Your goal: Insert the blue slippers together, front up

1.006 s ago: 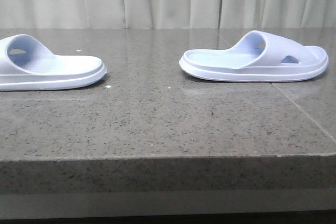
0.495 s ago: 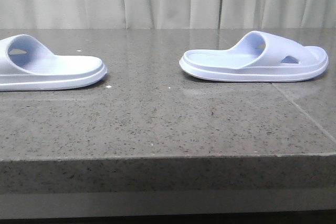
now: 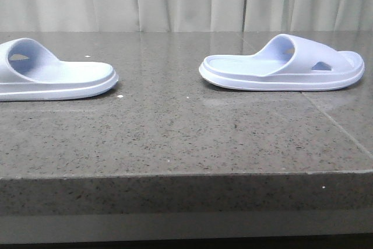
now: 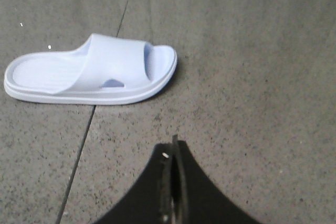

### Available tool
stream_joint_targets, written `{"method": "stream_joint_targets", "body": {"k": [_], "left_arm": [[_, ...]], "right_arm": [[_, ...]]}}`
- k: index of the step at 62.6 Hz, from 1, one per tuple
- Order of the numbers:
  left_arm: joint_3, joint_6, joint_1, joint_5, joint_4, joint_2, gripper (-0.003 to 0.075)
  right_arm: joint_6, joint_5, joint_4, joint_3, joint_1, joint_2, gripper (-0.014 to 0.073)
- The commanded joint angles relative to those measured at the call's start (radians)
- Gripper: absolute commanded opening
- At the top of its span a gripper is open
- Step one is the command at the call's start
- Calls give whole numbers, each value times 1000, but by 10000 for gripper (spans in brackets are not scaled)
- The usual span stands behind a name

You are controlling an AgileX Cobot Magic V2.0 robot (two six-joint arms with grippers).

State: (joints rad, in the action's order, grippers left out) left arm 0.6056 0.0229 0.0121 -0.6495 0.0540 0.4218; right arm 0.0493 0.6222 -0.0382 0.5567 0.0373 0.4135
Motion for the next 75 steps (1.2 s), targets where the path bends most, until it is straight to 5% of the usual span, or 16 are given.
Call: {"method": "stream_joint_targets", "body": {"k": [1,17,23,29,34,39,43,52,75], "left_arm": [[31,6,5,65,12,48,-20],[31,6,5,65,10,85,-20],[31,6,5,68,1,85,-4],[31,6,5,71,-16,85,117],[31,6,5,71,-31,85,305],[31,6,5,71,-33,85,436],[31,6,5,68,-33,85,494],[43,6,5,49,-37,93,492],[257,6,5,-250,-95,390,492]], "right_arm": [[-4,-26,12,30,-6,41,-118],[-4,-15,12,30,-6,65,-110],[-4,-12,12,30,-6,65,-17],[-4,-7,12,30,-6,65,201],[-4,-5,12,30,-6,65,369],[-4,-4,12,30,-6,65,448],[-4,-4,12,30,-6,65,449],[-4,0,12,30,-6,65,449],[-4,0,12,30,-6,65,449]]}}
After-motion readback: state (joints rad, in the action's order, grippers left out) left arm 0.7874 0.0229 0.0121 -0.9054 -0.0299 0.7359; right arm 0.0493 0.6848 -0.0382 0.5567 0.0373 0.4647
